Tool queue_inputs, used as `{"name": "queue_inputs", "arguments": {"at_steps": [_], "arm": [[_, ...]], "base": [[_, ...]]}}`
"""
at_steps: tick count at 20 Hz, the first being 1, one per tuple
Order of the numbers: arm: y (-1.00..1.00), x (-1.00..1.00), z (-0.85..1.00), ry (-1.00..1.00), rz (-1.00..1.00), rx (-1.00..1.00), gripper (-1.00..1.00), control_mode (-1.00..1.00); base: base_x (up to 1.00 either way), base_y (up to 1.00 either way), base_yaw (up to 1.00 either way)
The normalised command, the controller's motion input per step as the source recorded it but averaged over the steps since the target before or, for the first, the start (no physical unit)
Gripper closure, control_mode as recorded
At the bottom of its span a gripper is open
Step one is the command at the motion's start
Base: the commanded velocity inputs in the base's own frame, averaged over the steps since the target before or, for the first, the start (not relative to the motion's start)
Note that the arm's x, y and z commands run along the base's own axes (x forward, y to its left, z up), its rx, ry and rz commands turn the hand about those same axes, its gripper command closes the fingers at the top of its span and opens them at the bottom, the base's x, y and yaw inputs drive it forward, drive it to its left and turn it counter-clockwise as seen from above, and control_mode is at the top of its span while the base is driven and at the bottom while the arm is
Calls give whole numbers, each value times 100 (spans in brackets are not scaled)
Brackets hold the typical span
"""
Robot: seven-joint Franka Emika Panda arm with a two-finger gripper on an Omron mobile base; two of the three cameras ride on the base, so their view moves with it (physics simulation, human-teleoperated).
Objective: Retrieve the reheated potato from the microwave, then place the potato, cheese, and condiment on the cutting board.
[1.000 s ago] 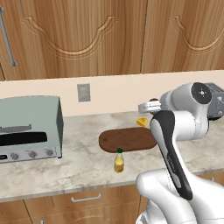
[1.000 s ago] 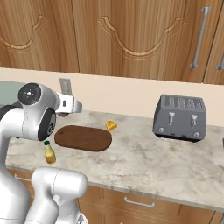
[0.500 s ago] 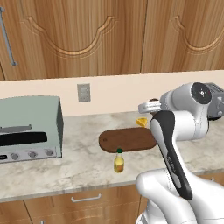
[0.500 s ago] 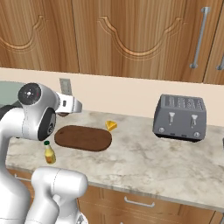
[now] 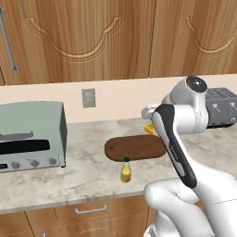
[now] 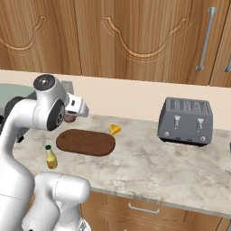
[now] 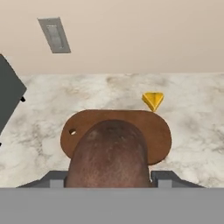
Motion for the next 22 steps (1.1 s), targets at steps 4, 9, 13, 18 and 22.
{"name": "queue_inputs", "arguments": {"at_steps": [4,9,13,18,22], "arm": [[4,11,-31,2,0,9,100,-100],[20,14,-40,-8,0,4,100,-100],[26,28,-34,-4,0,0,100,-100],[25,24,-24,3,0,0,100,-100],[26,16,-21,15,0,-1,100,-100]], "base": [[0,0,0],[0,0,0],[0,0,0],[0,0,0],[0,0,0]]}}
